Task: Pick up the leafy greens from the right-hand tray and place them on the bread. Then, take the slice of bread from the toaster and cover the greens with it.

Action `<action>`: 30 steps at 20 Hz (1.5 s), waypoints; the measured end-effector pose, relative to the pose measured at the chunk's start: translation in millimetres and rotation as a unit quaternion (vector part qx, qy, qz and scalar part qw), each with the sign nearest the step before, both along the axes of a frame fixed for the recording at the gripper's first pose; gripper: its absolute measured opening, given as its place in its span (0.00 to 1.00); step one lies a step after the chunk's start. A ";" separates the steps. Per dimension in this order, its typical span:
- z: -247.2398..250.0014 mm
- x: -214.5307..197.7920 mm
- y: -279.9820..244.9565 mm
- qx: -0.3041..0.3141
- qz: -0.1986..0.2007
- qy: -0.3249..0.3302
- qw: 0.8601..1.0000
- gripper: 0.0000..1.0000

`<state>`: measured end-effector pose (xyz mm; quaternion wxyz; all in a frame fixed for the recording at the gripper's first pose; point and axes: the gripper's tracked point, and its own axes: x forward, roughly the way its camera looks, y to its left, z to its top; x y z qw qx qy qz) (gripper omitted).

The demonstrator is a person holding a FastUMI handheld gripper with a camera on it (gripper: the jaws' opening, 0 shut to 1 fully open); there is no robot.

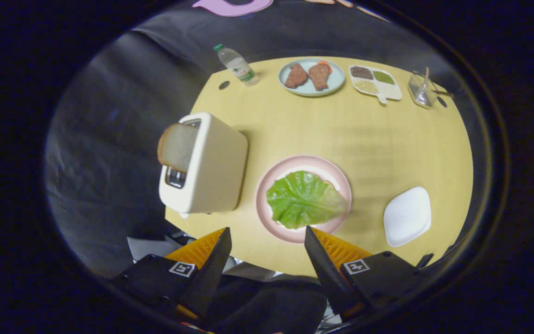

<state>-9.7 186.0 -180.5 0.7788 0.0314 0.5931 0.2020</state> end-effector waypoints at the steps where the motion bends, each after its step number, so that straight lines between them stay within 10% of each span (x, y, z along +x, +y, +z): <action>1: 9.1 5.9 13.7 0.008 0.007 -0.004 1.000 1.00; 12: 50.0 41.5 172.7 0.103 0.015 0.026 0.994 0.98; 22: -23.9 76.8 203.4 0.035 -0.014 0.037 0.999 0.84; 30: -36.4 77.1 180.1 -0.010 -0.036 0.050 0.998 0.19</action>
